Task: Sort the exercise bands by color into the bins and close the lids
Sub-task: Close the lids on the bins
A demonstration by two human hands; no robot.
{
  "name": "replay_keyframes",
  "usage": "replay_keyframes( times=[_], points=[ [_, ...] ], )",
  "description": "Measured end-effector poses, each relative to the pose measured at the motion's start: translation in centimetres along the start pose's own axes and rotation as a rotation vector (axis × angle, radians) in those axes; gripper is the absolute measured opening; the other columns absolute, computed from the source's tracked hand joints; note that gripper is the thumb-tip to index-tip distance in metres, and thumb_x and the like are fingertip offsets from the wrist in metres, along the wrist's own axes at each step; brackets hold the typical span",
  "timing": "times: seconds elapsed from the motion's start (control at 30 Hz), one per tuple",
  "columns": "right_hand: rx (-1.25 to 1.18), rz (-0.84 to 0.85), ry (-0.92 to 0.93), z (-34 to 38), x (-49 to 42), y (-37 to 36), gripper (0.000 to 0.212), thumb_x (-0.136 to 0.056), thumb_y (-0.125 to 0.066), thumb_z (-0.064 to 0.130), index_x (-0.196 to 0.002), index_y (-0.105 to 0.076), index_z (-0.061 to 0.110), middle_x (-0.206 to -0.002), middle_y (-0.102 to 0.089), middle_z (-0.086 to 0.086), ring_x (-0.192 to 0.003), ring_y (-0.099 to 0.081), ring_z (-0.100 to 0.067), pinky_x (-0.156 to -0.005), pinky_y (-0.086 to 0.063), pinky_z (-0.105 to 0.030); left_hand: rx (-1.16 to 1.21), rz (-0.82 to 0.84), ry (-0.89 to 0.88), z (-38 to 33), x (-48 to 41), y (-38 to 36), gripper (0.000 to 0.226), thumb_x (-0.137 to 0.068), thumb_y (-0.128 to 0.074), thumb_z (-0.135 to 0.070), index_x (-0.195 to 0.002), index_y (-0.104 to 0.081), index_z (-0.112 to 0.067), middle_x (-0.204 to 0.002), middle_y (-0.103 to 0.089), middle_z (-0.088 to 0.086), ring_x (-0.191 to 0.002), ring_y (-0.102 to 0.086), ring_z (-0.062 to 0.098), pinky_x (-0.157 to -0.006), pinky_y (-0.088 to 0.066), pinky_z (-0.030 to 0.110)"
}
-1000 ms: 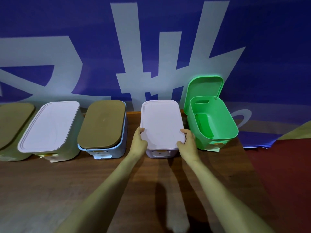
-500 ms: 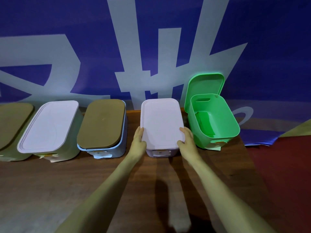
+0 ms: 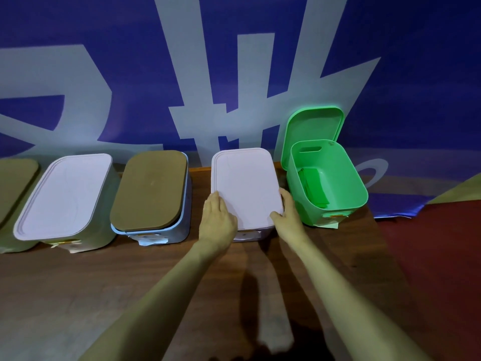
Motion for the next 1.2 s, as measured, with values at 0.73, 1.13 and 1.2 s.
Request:
replay_keyframes(
  times=[0.73, 1.13, 1.2],
  points=[
    [0.418, -0.099, 0.087, 1.8, -1.6, 0.7, 0.056, -0.088, -0.045, -0.003, -0.142, -0.034, 0.008, -0.146, -0.035, -0.009, -0.132, -0.037, -0.024, -0.108, -0.029, -0.031, -0.437, 0.206, -0.175, -0.4, -1.1, -2.8, 0.071, -0.093, -0.013, -0.061, -0.151, 0.003, -0.023, -0.159, 0.011, 0.007, -0.145, 0.014, 0.026, -0.116, 0.011, 0.039],
    [0.999, -0.005, 0.173, 1.6, -5.7, -2.2, 0.056, -0.101, -0.019, 0.037, -0.150, -0.008, 0.013, -0.159, -0.003, -0.002, -0.146, 0.000, -0.015, -0.117, 0.005, -0.039, -0.469, 0.204, -0.244, 0.1, -1.6, -2.9, 0.091, -0.074, 0.012, -0.068, -0.151, -0.003, -0.021, -0.159, 0.003, 0.009, -0.146, 0.004, 0.027, -0.116, 0.011, 0.040],
    [1.005, -0.008, 0.165, 1.8, -5.8, -2.2, 0.055, -0.101, -0.020, 0.037, -0.150, -0.008, 0.013, -0.159, -0.003, -0.003, -0.146, -0.001, -0.016, -0.117, 0.005, -0.041, -0.460, 0.214, -0.250, 0.1, -1.7, -2.9, 0.086, -0.081, 0.006, -0.067, -0.151, -0.005, -0.020, -0.159, 0.001, 0.010, -0.146, 0.003, 0.028, -0.116, 0.009, 0.041]
  ],
)
Point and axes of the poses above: each hand's wrist, its own x-axis away from the middle knuckle, its own y-axis out of the back of the hand, z = x × y, the point moved 4 cm from there along -x, towards the middle knuckle
